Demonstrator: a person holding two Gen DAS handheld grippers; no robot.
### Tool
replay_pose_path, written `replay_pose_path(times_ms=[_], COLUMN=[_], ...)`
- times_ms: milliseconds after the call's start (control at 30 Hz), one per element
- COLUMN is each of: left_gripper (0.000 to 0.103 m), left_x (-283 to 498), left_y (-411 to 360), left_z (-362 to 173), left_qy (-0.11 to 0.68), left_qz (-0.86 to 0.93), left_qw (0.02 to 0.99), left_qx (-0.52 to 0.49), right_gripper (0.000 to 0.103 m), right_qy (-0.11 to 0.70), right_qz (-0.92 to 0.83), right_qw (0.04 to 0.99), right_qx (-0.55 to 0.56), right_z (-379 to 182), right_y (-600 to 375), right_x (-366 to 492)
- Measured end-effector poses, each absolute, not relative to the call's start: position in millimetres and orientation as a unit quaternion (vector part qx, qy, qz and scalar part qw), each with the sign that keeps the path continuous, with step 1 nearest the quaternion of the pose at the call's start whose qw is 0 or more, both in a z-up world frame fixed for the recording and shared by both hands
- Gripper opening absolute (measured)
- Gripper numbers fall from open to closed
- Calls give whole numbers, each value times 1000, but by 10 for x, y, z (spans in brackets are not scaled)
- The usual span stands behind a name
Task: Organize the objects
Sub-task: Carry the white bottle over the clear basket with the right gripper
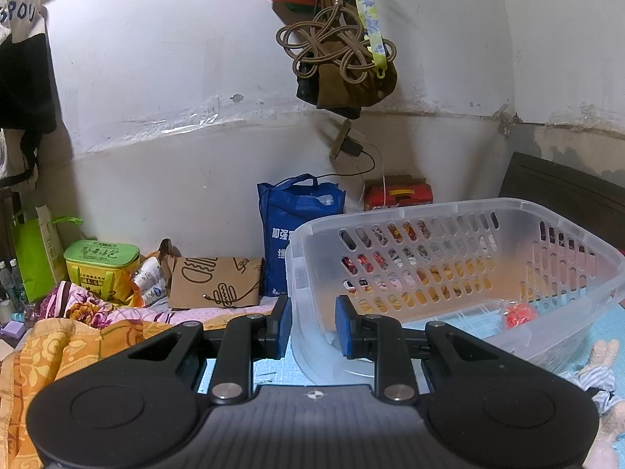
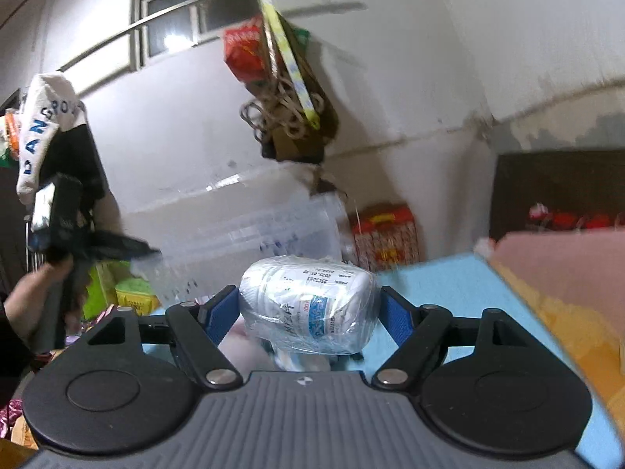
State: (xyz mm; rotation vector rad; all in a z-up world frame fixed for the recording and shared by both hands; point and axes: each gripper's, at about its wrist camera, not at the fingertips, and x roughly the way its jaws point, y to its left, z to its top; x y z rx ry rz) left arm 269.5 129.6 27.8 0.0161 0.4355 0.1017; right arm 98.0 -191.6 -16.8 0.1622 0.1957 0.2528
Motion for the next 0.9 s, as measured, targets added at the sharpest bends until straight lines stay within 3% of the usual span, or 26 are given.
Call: replay_pose_path(times_ms=[200,500,733,767,800,900], left_gripper=[29,29,29,29,29,29], left_x=[2698,2698,2689,2684,2684,2678], left_y=[1317,1291,1297,1299,1304,1311], left_z=[285,274,250,248,248,246], left_qy=[217,217,217,217,217,216], left_qz=[46,47,46,45,44,43], left_qw=[975,975,975,975,975,975], left_qx=[5,9,8,8,7,9], right_gripper=[79,79,80,82,102,103], right_qy=[64,96,146,139,136,120], right_qz=[161,188,173,161,150,126], right_qw=[983,977,973,976,978,984], right_qx=[60,2,-52,-53,-53,-49], right_z=[241,680,460,434,420,424], right_y=[-1757,-1319,-1113,-1111,-1108,-1156], right_x=[1232,2135,2672,2650,2635,2515])
